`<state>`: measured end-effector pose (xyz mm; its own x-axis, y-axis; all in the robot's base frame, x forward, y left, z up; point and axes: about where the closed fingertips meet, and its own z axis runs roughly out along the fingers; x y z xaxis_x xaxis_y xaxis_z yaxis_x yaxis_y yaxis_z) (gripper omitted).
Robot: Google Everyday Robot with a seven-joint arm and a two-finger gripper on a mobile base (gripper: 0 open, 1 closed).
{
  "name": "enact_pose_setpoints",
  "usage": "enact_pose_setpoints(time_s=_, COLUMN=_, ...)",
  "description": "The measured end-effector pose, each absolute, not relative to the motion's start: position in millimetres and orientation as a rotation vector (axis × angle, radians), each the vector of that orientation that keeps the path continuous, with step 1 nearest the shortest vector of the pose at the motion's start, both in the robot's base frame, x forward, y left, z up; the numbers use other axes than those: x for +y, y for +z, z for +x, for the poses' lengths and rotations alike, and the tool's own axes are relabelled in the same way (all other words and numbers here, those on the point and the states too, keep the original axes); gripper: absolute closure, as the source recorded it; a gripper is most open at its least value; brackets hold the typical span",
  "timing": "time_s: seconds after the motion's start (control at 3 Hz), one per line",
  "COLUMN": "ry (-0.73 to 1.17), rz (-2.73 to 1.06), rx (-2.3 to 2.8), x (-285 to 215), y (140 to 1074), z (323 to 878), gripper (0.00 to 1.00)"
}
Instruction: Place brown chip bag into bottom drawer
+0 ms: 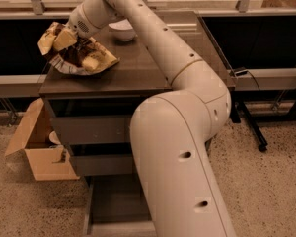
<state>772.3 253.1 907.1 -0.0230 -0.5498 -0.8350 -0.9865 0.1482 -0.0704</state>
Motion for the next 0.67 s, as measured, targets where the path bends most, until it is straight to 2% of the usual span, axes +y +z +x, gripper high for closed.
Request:
enact_pose_setpoints(time_s=0.33, ry=0.74, rz=-1.486, rx=1.657, x=255, y=909, z=773, gripper=0.96)
enact_pose_setpoints(time_s=0.67, ry=0.672, rz=-1.521, rx=1.6, x=250, y=933, z=761, gripper=1.0)
